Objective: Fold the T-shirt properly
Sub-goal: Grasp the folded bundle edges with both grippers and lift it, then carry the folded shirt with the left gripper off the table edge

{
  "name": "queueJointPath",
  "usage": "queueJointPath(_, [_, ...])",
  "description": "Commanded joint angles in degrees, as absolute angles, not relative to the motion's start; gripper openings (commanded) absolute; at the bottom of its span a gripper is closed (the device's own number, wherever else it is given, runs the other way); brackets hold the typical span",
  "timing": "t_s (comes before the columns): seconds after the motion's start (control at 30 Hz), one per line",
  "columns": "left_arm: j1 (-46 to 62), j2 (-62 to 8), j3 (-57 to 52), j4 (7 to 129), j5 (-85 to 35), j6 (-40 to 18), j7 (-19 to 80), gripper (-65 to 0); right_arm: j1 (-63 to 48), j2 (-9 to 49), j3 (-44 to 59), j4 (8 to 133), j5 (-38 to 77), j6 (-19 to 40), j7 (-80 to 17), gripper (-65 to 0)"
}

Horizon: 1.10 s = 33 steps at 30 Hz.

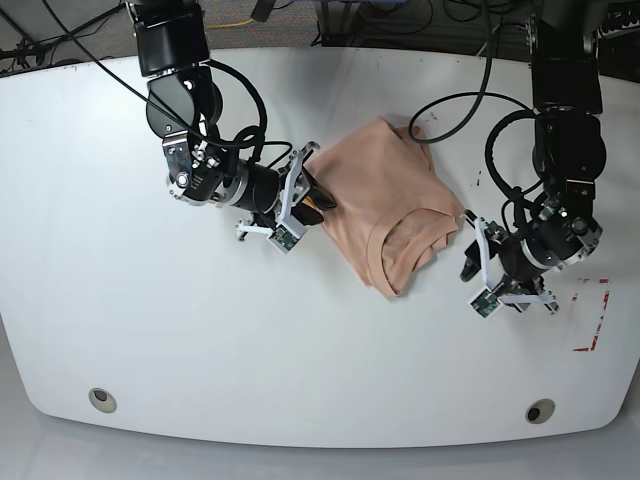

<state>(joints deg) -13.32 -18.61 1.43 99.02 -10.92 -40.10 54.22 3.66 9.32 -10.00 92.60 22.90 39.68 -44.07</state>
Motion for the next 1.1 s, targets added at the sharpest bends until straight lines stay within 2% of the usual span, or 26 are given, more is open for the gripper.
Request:
queueJointPath(0.0, [-12.4, -16.4, -1.0, 103.5, -11.3, -40.0, 53.5, -41.1, 4.4, 9.3, -9.9, 95.9, 23.9, 40.0, -44.3, -48.4])
queueJointPath(0.3, [-1.2, -7.8, -0.4, 105.5, -11.2, -40.0, 53.5, -41.1, 4.4, 9.3, -10.2, 91.6, 23.3, 40.0, -45.8, -48.4])
queueJointPath(0.47, [4.4, -5.8, 1.6, 105.3, -11.1, -40.0, 53.4, -41.1, 4.0, 9.3, -10.2, 86.5, 23.3, 40.0, -44.7, -48.4])
queueJointPath(0.57, [5.8, -6.1, 1.6, 103.7, -10.7, -40.0, 53.4, -41.1, 2.5, 9.2, -10.2, 85.8, 23.3, 40.0, -42.9, -48.4])
queueJointPath(0.73, [5.6, -9.5, 1.6, 99.1, -3.5, -40.0, 53.1, -41.1, 0.9, 8.7, -11.4, 86.1, 23.4, 40.0, -42.9, -48.4])
queueJointPath(1.07, [-1.6, -16.8, -2.9, 96.3, -1.7, -40.0, 52.0, -41.1, -1.8, 2.5, -19.5, 87.3, 23.4, 40.0, -42.9, -48.4])
